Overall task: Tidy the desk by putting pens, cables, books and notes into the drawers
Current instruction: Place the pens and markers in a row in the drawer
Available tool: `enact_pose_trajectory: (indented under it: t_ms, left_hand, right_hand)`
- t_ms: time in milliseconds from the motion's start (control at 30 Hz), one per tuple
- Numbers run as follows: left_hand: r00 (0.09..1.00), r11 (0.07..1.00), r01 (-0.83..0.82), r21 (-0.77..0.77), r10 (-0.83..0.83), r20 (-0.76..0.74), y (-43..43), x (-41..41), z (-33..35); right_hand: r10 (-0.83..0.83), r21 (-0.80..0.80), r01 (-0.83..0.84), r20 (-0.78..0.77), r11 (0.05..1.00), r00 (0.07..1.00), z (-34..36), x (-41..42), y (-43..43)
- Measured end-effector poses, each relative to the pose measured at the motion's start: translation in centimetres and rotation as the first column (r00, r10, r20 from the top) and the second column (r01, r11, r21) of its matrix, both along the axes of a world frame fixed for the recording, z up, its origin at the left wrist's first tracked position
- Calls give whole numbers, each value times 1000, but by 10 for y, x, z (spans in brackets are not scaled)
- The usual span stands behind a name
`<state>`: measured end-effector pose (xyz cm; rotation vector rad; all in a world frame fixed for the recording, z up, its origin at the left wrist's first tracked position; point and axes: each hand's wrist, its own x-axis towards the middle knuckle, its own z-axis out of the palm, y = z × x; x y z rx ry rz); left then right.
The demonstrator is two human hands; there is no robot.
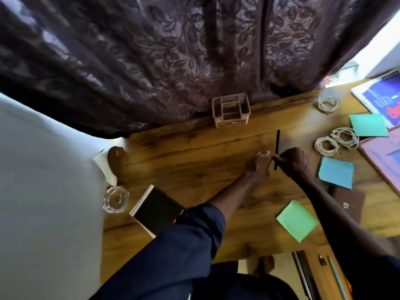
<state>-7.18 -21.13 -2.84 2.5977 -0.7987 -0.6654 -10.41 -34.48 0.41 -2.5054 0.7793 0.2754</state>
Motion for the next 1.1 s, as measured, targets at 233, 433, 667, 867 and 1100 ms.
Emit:
enact_pose_trajectory:
  t_ms: [233,433,667,867,1100]
  left_hand:
    - [985,975,-171,-141,172,-3,69,-36,23]
    - [953,937,-301,-178,299,-37,91,-62,41]
    - [951,920,-303,-247,279,-130,78,-117,60]
    - [832,776,-514,-366,347,-434,46,-149,87]
    - [723,637,-644,-424,327,-608,9,-153,105]
  right_hand:
    - [22,107,-29,69,994,997,11,-44,46]
    - [67,129,-84,129,988,989,46,-88,60]
    - [28,135,-52,175,990,984,71,-155,54]
    - [10,165,-58,277,985,961,86,-196,49]
    - [-43,183,-15,307,983,951,89,-236,16]
